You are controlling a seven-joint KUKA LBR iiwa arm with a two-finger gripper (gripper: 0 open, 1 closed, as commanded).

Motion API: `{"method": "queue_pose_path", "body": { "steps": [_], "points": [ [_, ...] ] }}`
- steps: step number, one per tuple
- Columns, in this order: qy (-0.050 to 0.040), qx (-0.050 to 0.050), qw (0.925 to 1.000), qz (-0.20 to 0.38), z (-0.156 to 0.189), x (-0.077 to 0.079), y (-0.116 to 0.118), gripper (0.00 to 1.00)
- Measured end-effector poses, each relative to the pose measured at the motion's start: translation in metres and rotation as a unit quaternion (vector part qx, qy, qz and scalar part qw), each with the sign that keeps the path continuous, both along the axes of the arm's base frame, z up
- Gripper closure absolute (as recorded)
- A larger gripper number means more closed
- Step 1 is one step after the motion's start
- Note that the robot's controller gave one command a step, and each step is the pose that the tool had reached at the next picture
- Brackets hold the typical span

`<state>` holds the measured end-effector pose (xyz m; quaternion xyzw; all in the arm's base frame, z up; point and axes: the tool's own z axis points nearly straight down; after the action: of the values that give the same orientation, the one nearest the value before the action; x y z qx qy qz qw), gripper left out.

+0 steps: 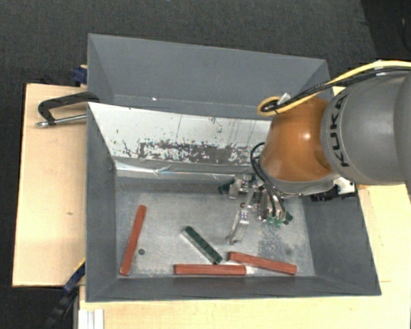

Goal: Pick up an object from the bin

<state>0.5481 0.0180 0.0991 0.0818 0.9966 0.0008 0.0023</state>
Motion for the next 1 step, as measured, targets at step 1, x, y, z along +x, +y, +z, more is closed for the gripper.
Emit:
{"method": "queue_pose_path", "body": {
  "steps": [1],
  "points": [
    [0.0025, 0.001, 0.9994, -0.036, -0.0300, 0.0156, -0.0047, 0.00]
  ]
}}
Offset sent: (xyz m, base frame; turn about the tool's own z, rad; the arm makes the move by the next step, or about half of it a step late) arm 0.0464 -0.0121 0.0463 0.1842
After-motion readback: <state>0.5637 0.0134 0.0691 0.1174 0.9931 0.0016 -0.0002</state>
